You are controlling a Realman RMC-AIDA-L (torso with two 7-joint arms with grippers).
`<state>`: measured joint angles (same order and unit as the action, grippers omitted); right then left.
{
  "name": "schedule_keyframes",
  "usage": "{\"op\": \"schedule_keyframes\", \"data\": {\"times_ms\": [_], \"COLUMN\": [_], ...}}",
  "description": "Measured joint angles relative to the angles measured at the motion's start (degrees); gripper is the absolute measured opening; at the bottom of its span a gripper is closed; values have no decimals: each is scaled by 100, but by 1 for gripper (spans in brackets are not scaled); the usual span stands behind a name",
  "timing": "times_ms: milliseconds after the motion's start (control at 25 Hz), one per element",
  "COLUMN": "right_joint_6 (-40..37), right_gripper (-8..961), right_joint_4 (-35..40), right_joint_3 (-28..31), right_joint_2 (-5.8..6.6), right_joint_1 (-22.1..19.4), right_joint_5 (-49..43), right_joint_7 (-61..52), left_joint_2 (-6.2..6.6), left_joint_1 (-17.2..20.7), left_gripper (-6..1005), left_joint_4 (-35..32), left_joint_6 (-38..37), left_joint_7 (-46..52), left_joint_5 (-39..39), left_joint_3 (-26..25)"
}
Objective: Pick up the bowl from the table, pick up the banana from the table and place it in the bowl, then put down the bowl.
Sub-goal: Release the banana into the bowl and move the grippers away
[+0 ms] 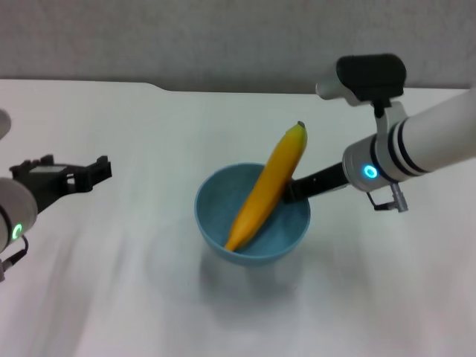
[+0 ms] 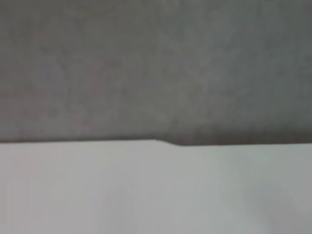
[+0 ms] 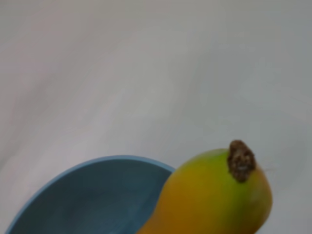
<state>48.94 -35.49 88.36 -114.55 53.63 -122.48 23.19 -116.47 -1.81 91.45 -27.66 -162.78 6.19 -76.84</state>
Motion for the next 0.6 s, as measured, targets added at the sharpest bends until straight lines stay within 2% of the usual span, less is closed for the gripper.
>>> {"op": "schedule_keyframes", "data": {"times_ms": [240,440,600], "right_joint_6": [-154,-173,-166], "right_gripper": [35,35,35], "right_joint_4": [711,781,789], "right_joint_3": [171,108,85], "right_joint_2": [-37,-76,-101], "right_joint_1": [441,437,275], "right_joint_5": [24,54,75], "right_joint_7": [252,254,253], "left_joint_2": [-16,-17,-26], "left_joint_1": [-31,-21,-26], "left_gripper": [903,903,903], "left_joint_4": [-217,-250,-414], "left_joint_6": [58,69,131], "left_joint_7": [58,62,63], "left_joint_5": [4,5,5], "left_joint_3": [-56,-186,-157]}}
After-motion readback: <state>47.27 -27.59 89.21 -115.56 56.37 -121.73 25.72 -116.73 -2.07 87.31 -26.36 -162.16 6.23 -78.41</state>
